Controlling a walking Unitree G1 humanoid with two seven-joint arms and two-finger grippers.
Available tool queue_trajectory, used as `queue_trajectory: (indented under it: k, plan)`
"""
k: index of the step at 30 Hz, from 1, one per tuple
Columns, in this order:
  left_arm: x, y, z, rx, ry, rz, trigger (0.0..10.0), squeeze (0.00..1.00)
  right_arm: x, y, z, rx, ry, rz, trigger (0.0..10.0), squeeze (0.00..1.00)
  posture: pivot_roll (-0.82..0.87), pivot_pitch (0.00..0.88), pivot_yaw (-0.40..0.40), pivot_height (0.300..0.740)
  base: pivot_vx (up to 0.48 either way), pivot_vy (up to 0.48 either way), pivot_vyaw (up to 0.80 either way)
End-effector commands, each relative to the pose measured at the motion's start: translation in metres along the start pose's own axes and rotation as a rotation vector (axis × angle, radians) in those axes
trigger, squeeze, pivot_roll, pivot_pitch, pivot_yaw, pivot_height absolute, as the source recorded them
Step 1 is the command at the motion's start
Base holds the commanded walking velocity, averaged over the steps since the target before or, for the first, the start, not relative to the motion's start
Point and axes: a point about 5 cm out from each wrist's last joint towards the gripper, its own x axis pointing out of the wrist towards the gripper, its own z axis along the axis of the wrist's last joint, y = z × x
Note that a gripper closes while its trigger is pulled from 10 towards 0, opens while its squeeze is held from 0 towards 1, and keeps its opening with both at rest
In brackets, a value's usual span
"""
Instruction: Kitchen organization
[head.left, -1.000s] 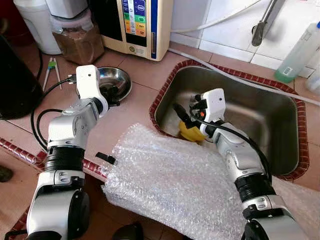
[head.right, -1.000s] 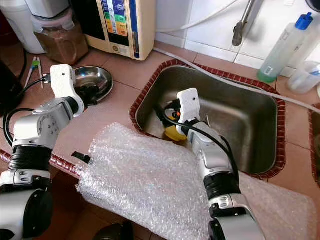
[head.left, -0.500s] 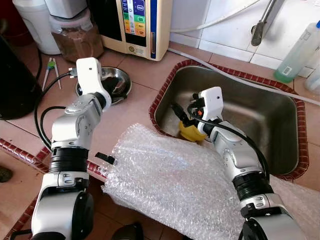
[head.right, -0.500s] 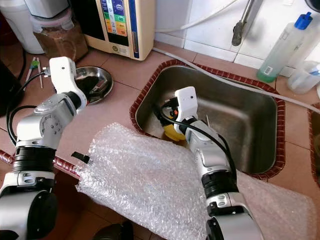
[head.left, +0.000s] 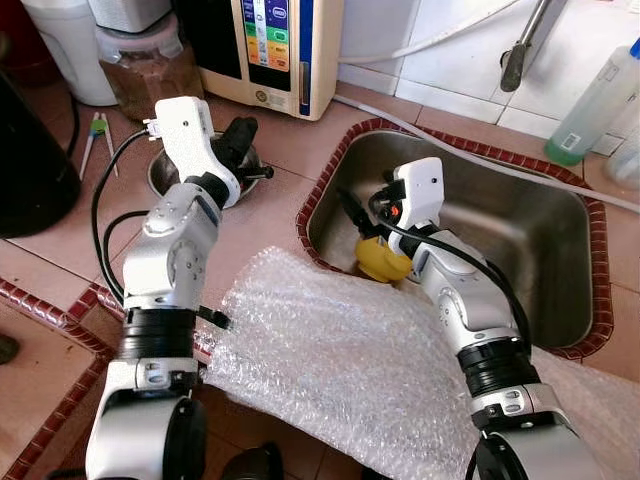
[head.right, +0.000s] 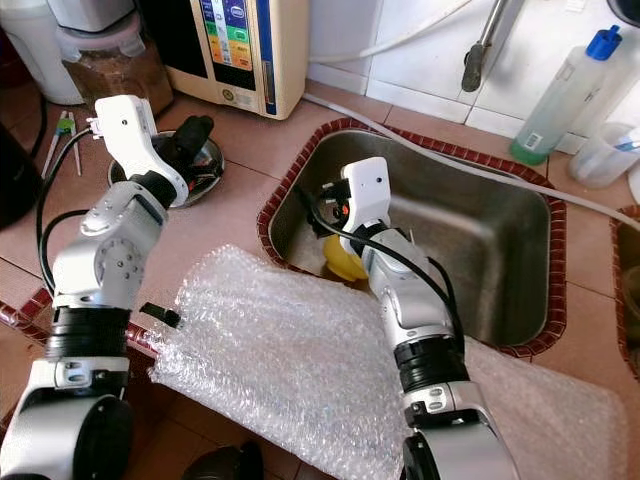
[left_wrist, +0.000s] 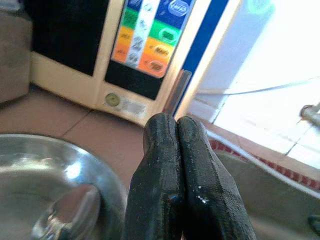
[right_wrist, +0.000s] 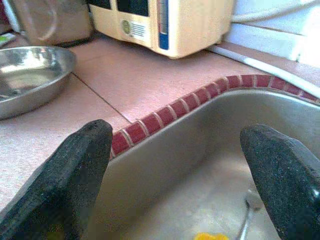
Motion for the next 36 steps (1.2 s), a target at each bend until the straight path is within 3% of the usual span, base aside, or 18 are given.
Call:
queue_trajectory:
  k: [1, 4, 5, 6, 7, 8, 9, 13, 16, 26, 36]
  plan:
    - [-0.002, -0.008, 0.001, 0.007, -0.026, -0.039, 0.0, 0.00, -0.001, -0.007, 0.004, 0.002, 0.000, -0.026, 10.0, 0.00, 0.00, 0.153, -0.068, 0.740, 0.000, 0.000, 0.00]
    - [-0.003, -0.011, -0.007, 0.039, -0.007, -0.044, 0.0, 0.00, -0.003, -0.011, 0.003, 0.002, 0.008, -0.043, 10.0, 0.00, -0.02, 0.155, -0.079, 0.740, 0.000, 0.000, 0.00]
    - [-0.003, -0.011, -0.008, 0.057, -0.004, -0.037, 0.7, 0.00, -0.004, -0.013, 0.002, -0.001, 0.014, -0.048, 10.0, 0.00, -0.02, 0.156, -0.082, 0.740, 0.000, 0.000, 0.00]
    - [-0.003, -0.011, -0.009, 0.068, -0.003, -0.032, 0.7, 0.00, -0.005, -0.014, 0.001, -0.003, 0.018, -0.050, 10.0, 0.00, -0.02, 0.157, -0.084, 0.740, 0.000, 0.000, 0.00]
    - [-0.003, -0.008, -0.010, 0.079, 0.003, 0.000, 10.0, 0.00, -0.006, -0.014, 0.000, -0.008, 0.023, -0.046, 10.0, 0.00, -0.02, 0.157, -0.085, 0.740, 0.000, 0.000, 0.00]
    - [-0.002, -0.005, -0.011, 0.084, 0.008, 0.022, 10.0, 0.00, -0.006, -0.014, 0.000, -0.011, 0.025, -0.043, 10.0, 0.00, -0.02, 0.159, -0.086, 0.740, 0.000, 0.000, 0.00]
    - [-0.004, 0.004, -0.014, 0.110, 0.038, 0.072, 10.0, 1.00, -0.007, -0.015, -0.001, -0.013, 0.029, -0.040, 10.0, 0.00, -0.01, 0.165, -0.091, 0.740, 0.000, 0.000, 0.00]
    - [-0.010, 0.023, -0.018, 0.127, 0.115, 0.147, 10.0, 1.00, -0.008, -0.015, -0.002, -0.010, 0.036, -0.037, 10.0, 0.00, 0.00, 0.175, -0.094, 0.740, 0.000, 0.000, 0.00]
    - [-0.013, 0.028, -0.019, 0.145, 0.145, 0.162, 10.0, 1.00, -0.008, -0.013, -0.004, -0.006, 0.042, -0.032, 10.0, 0.00, 0.00, 0.182, -0.095, 0.740, 0.000, 0.000, 0.00]
    - [-0.016, 0.052, -0.007, 0.221, 0.170, 0.243, 10.0, 1.00, -0.013, -0.004, -0.015, 0.016, 0.068, -0.011, 10.0, 0.00, 0.02, 0.225, -0.079, 0.740, 0.000, 0.000, 0.00]
    - [-0.012, 0.053, 0.004, 0.229, 0.160, 0.234, 10.0, 1.00, -0.014, -0.002, -0.016, 0.023, 0.072, -0.013, 10.0, 0.00, 0.03, 0.229, -0.065, 0.740, 0.000, 0.000, 0.00]
